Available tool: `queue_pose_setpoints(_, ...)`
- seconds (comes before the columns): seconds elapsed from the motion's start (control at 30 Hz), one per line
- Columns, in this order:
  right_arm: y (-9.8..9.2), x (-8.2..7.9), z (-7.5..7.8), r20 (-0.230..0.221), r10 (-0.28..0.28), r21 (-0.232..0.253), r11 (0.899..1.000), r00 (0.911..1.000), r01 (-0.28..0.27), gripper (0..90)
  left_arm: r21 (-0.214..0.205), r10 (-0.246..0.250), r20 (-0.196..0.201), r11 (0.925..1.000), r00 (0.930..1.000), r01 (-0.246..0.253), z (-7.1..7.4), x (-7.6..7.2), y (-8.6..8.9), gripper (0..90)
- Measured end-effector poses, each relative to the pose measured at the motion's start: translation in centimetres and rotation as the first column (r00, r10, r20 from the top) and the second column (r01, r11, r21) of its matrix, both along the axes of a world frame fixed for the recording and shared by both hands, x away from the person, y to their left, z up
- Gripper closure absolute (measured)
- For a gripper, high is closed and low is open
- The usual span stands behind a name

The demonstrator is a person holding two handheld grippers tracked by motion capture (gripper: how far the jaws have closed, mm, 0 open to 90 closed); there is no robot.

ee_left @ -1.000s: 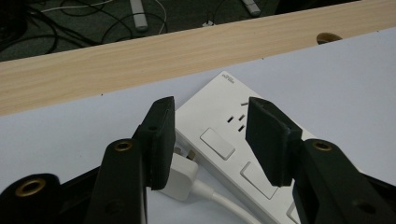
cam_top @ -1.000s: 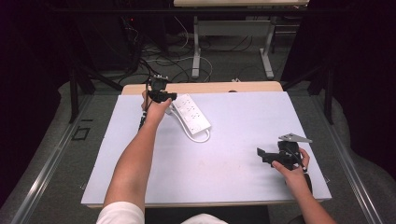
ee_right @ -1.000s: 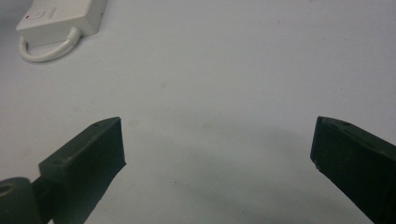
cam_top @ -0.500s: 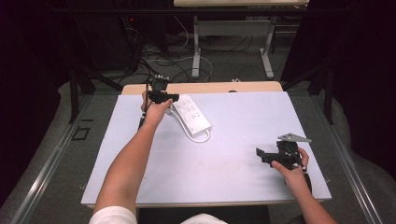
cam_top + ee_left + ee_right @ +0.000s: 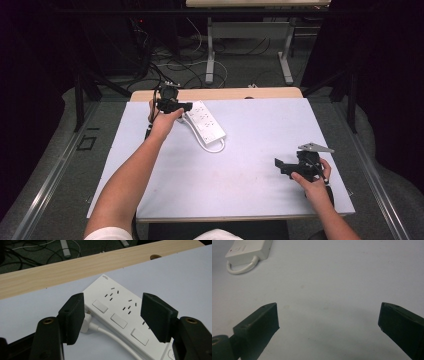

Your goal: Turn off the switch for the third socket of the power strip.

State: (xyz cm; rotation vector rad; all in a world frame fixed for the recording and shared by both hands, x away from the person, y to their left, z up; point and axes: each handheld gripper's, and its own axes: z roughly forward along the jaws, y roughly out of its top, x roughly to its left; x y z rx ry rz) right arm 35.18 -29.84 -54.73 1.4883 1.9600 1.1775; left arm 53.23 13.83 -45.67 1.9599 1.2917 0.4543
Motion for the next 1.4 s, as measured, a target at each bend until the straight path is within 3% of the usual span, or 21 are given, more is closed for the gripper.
queue_pose_setpoints(0.17, 0.0, 0.0, 0.0, -0.007, -0.008, 0.005, 1.0, 0.9999, 0.008, 2.7, 0.014, -0.008, -0.005, 0.9999, 1.0, 0.008, 0.2, -0.7, 0.3, 35.3)
queue_pose_setpoints(0.23, 0.0, -0.1, 0.0, -0.006, -0.009, 0.006, 1.0, 0.9999, 0.009, 2.7, -0.003, 0.006, -0.012, 1.0, 0.9999, -0.006, 0.3, -1.1, 0.4, 35.2)
queue_pose_setpoints(0.37, 0.0, -0.1, 0.0, -0.004, -0.011, 0.002, 1.0, 0.9999, 0.011, 2.8, -0.001, -0.021, -0.009, 0.9998, 0.9997, 0.021, 0.6, -1.8, 0.8, 33.7)
queue_pose_setpoints(0.5, -0.1, -0.2, 0.1, 0.002, -0.006, -0.003, 1.0, 1.0, 0.006, 2.8, -0.027, -0.032, -0.01, 0.9991, 0.9994, 0.031, 0.8, -2.6, 0.9, 31.2)
queue_pose_setpoints(1.07, 0.1, -0.3, 0.1, -0.004, -0.01, 0.006, 1.0, 0.9999, 0.01, 2.8, -0.105, -0.048, -0.014, 0.9934, 0.9988, 0.046, 1.3, -6.2, 2.0, 3.4)
queue_pose_setpoints(1.13, 0.1, -0.3, 0.1, -0.002, -0.009, 0.005, 1.0, 1.0, 0.009, 2.8, -0.109, -0.057, -0.021, 0.9925, 0.9982, 0.054, 1.3, -6.7, 2.2, 0.6)
queue_pose_setpoints(1.23, 0.1, -0.3, 0.1, -0.004, -0.01, 0.004, 1.0, 0.9999, 0.01, 2.8, -0.087, -0.067, -0.001, 0.9939, 0.9977, 0.067, 1.2, -7.5, 2.1, 0.6)
queue_pose_setpoints(1.4, 0.2, -0.3, 0.1, -0.003, -0.01, 0.002, 1.0, 0.9999, 0.01, 2.8, -0.101, -0.125, 0.002, 0.987, 0.9921, 0.125, 1.2, -8.8, 2.2, 0.6)
